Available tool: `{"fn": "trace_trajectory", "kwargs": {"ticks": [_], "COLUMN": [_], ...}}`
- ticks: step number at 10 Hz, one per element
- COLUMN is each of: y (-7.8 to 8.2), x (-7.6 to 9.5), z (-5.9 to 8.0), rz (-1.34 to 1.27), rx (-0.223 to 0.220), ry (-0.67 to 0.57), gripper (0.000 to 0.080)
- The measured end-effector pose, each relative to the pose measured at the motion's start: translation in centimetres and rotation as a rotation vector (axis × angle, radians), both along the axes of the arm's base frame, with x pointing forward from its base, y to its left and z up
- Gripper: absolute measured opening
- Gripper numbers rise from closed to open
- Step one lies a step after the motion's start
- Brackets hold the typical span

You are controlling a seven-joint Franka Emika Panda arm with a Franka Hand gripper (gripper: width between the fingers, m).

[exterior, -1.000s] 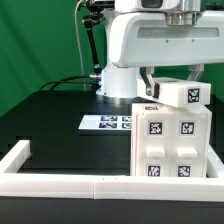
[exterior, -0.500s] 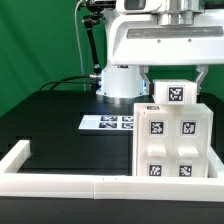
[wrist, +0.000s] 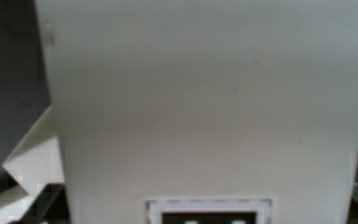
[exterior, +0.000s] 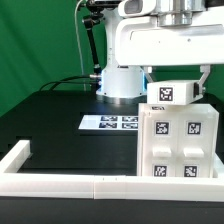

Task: Assemble cabinet

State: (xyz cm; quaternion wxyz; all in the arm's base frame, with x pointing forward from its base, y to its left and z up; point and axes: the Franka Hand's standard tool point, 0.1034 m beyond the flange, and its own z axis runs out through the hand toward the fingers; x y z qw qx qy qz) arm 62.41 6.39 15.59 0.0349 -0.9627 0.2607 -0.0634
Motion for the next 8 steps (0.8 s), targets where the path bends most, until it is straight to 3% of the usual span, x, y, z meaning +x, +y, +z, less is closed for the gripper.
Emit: {"fn": "trace_trajectory", "kwargs": {"ticks": [8], "y": [1.7], "x": [0.2], "z": [0.3], "rz": [-0.570], "rx": [0.118], "ry": [0.013], "gripper": [0.0543]}}
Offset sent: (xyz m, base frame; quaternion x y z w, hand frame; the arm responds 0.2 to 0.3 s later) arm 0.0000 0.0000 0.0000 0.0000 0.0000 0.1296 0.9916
